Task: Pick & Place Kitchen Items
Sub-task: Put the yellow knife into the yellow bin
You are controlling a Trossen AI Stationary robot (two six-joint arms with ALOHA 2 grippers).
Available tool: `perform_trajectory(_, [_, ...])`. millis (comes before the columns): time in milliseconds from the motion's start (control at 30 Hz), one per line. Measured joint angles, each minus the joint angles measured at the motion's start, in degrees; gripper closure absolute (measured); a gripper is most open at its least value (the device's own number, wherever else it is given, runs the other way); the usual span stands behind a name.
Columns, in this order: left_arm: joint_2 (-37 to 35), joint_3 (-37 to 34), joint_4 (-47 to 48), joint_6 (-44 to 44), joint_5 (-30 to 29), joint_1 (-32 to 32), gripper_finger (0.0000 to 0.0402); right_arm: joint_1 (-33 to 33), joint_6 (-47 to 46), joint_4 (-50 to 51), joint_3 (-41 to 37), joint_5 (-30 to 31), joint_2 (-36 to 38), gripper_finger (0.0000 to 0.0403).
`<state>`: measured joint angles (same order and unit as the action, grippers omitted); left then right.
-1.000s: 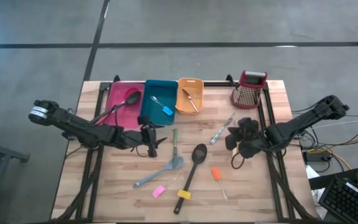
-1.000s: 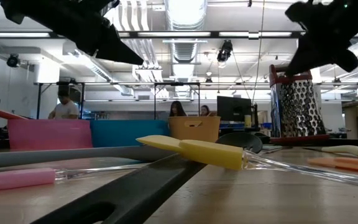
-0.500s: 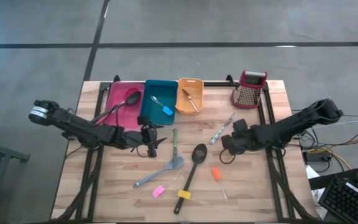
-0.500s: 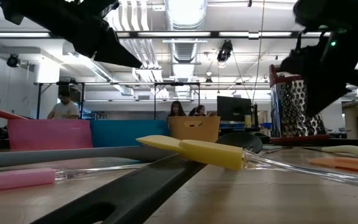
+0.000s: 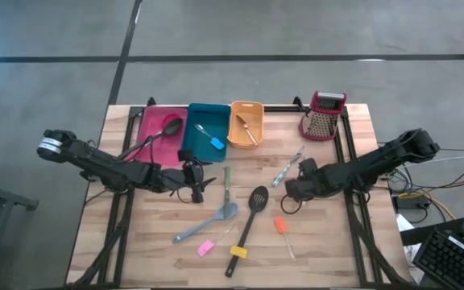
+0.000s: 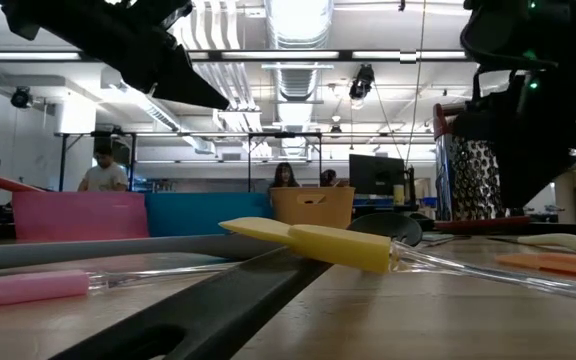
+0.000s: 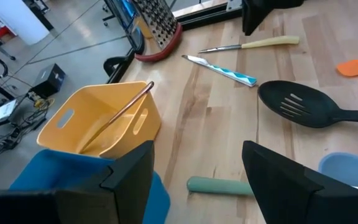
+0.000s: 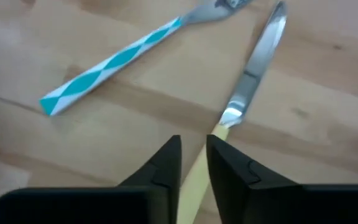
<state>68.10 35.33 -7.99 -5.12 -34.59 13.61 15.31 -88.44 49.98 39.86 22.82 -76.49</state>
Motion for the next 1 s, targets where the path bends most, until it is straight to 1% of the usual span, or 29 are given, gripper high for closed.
perform_trajectory(67, [0.0, 0.0, 0.0, 0.2, 0.0, 0.0, 0.0154, 0.0, -0.1, -0.6, 0.0, -1.9, 0.1, 0.0312])
perform_trajectory(233, [0.0, 0.0, 0.1, 0.8, 0.0, 0.0, 0.0154, 0.0, -0.5, -1.1, 0.0, -3.6, -0.3, 0.0271])
perform_trajectory(367, [0.0, 0.0, 0.1, 1.1, 0.0, 0.0, 0.0154, 0.0, -2.1, -1.2, -0.6, -4.4, -0.5, 0.0248])
perform_trajectory(500, [0.0, 0.0, 0.1, 1.1, 0.0, 0.0, 0.0154, 0.1, -4.5, -2.6, -2.1, -5.4, -0.6, 0.0234])
perform_trajectory(567, [0.0, 0.0, 0.2, 1.2, 0.0, 0.0, 0.0154, 0.3, -5.6, -4.3, -3.6, -6.4, -0.6, 0.0231])
perform_trajectory(700, [0.0, 0.0, 0.2, 1.3, 0.0, 0.0, 0.0154, 0.8, -7.0, -12.3, -8.0, -9.5, -0.6, 0.0233])
perform_trajectory(800, [0.0, 0.0, 0.3, 1.4, 0.0, 0.0, 0.0154, 2.1, -9.2, -16.0, -10.8, -9.5, -0.2, 0.0242])
perform_trajectory(1000, [0.0, 0.0, 0.6, 1.6, 0.0, 0.0, 0.0154, 5.8, -14.9, -16.0, -12.5, -7.4, -0.2, 0.0267])
